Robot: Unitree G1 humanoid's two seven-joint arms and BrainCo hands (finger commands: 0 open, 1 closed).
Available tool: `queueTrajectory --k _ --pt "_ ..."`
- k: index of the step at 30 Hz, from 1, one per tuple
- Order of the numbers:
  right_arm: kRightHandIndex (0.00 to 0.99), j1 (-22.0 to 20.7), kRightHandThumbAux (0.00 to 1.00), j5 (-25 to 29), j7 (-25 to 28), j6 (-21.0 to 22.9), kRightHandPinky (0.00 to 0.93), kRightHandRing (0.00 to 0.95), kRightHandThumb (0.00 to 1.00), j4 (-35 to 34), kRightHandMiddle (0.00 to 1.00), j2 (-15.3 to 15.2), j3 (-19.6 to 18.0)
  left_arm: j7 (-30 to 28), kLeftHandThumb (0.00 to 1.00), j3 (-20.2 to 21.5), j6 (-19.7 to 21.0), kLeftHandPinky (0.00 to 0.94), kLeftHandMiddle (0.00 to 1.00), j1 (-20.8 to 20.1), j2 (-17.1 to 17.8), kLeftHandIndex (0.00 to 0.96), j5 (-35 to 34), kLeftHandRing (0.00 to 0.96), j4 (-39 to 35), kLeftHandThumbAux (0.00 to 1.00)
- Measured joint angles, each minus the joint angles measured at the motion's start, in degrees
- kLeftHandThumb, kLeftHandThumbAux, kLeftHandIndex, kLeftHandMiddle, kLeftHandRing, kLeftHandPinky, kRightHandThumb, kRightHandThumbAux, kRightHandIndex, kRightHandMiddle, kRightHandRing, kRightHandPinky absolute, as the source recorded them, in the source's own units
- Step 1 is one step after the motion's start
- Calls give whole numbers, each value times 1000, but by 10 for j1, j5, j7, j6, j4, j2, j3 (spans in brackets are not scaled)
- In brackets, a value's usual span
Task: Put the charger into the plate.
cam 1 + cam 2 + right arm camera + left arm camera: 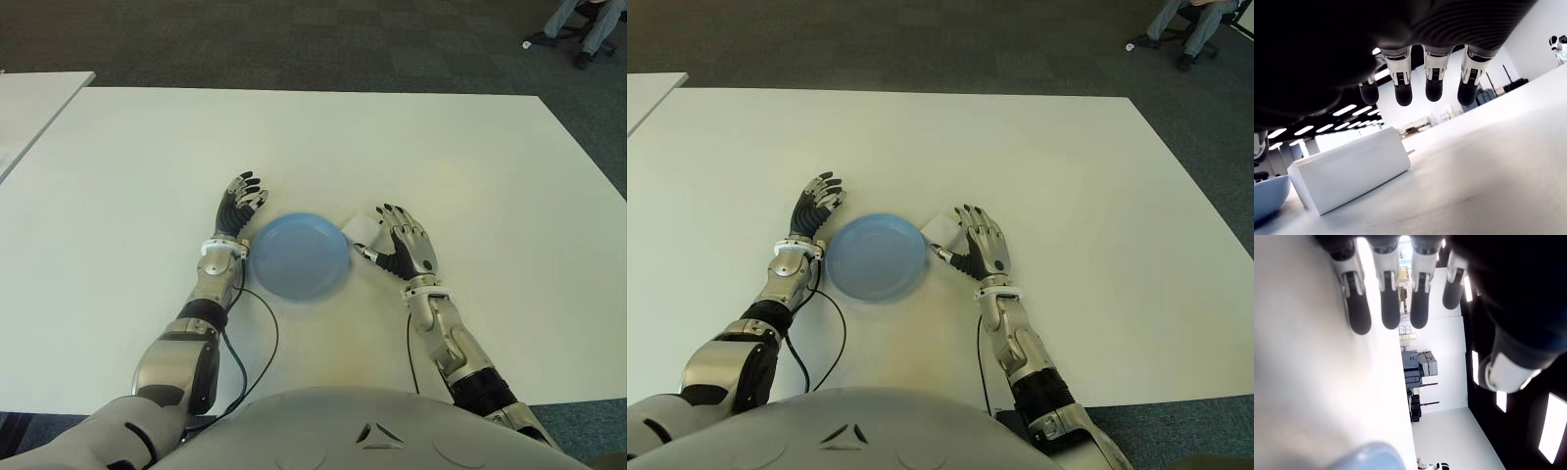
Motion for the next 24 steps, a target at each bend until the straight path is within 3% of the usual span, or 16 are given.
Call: queueTrajectory --k 24 --pt "0 -30 297 1 -11 -5 28 0 210 36 0 -1 5 0 0 -6 0 250 221 27 -1 147 1 233 -37 639"
